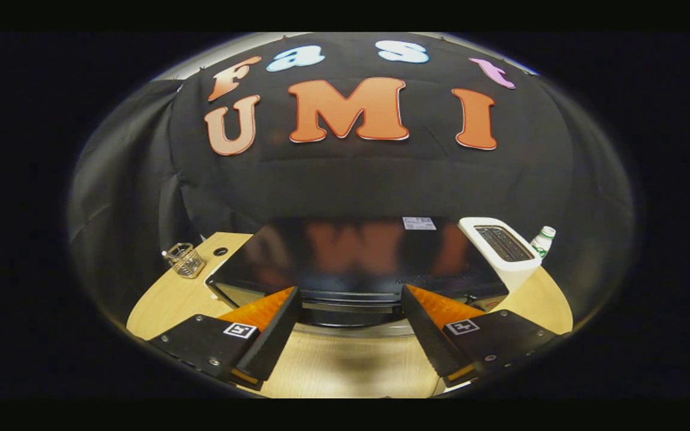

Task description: Open the toaster oven, put the food inside, and close the toaster oven door.

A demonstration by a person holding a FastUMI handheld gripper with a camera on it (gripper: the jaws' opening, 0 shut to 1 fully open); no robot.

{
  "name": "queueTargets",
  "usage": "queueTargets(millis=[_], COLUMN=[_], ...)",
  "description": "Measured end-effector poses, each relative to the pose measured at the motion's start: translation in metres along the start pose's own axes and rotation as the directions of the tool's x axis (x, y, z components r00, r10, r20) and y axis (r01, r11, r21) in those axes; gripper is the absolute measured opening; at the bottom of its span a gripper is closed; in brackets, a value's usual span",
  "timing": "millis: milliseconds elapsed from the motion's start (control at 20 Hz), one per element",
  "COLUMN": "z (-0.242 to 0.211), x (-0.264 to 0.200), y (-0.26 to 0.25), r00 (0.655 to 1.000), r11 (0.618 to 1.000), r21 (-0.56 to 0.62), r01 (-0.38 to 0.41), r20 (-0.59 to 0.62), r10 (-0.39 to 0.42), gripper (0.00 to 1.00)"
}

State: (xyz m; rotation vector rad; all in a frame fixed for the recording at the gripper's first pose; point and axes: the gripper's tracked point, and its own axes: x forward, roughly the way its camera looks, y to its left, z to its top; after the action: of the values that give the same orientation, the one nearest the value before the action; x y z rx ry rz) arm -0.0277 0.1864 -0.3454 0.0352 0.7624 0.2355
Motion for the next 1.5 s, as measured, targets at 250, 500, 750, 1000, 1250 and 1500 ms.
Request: queueTargets(millis=[250, 500, 750, 1000, 1250, 1500], z=[-0.005, -0.018, -0.047, -0.067, -0.082, -0.131], x=[-0.004, -0.026, -0.052, -0.070, -0.079, -0.099], y=[0.004, 0.008, 0.012, 0.012, 0.011, 0.022], r00=[0.999, 0.997, 0.997, 0.985, 0.974, 0.894], r11=[0.999, 0.999, 0.996, 0.992, 0.987, 0.970], r21=[0.030, -0.004, -0.054, -0.002, 0.007, 0.145], r01=[-0.035, -0.047, -0.073, -0.124, -0.161, -0.197], r20=[0.034, 0.063, -0.018, -0.117, -0.159, -0.380], r10=[0.034, 0.047, 0.073, 0.123, 0.160, 0.238], gripper=[0.99, 0.98, 0.97, 0.96, 0.89, 0.80])
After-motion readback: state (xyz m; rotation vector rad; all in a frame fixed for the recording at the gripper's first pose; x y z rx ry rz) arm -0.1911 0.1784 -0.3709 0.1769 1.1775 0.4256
